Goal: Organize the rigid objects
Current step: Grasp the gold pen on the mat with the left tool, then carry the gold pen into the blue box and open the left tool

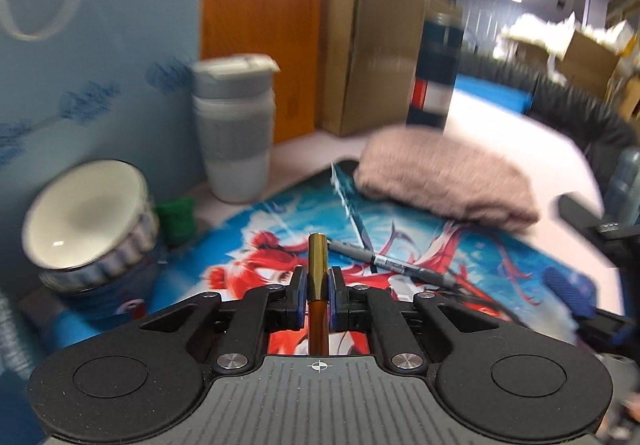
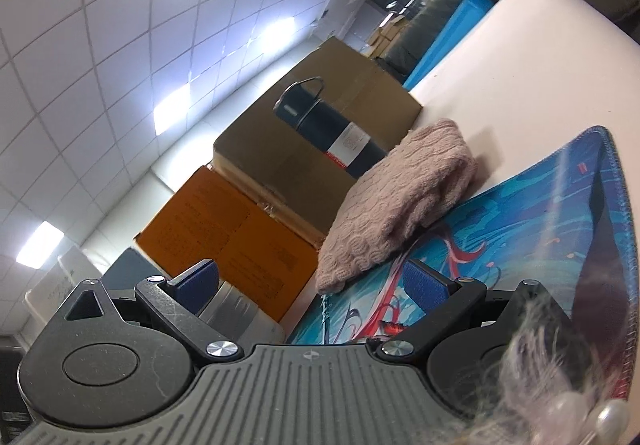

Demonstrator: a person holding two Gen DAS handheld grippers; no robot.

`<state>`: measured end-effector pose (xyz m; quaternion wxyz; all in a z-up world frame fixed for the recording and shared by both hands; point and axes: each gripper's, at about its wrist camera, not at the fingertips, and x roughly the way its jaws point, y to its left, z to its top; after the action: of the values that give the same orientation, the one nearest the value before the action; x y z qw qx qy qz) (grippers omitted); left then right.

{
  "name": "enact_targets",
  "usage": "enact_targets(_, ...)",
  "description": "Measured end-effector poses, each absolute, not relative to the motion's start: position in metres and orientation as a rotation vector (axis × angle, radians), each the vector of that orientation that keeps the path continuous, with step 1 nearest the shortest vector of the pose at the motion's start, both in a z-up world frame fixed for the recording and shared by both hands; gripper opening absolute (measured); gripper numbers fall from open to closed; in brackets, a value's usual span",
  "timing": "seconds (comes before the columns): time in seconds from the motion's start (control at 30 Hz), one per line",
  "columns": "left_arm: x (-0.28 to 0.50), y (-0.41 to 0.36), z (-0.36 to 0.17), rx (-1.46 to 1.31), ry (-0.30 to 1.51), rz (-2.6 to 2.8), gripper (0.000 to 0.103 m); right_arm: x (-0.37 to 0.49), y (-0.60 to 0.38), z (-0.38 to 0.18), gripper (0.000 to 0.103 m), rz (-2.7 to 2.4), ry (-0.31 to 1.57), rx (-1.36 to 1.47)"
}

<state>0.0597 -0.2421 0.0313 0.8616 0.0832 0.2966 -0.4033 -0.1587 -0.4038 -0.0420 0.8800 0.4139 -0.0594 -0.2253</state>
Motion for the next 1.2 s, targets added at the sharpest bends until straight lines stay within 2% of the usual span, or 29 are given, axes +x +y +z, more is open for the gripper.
enact_targets(0.2,0.040,-0.160,0.079,0.053,0.465,-0.864,0.009,-0.146,-0.386,-0.034,0.099,-0.398,-0.091,0.734)
enact_targets(0.33,0.042,-0.106,0.111,0.071,0.329,-0.779,0.009,-0.141,-0.375,-0.029,0.099,-0.389,-0.076,0.689)
enact_targets(0.43,0.060,-0.073,0.122,0.115,0.314,-0.665,0.009,-0.139,-0.367,-0.027,0.099,-0.386,-0.071,0.663)
enact_targets(0.77,0.097,-0.044,0.073,0.434,0.331,-0.539,0.009,-0.121,-0.334,-0.022,0.099,-0.326,-0.012,0.567)
enact_targets(0.97,0.091,-0.038,0.045,0.472,0.403,-0.623,0.010,-0.114,-0.318,-0.021,0.099,-0.306,0.017,0.535)
enact_targets(1.2,0.092,-0.019,0.039,0.292,0.442,-0.598,0.016,-0.109,-0.304,-0.021,0.099,-0.291,0.048,0.505)
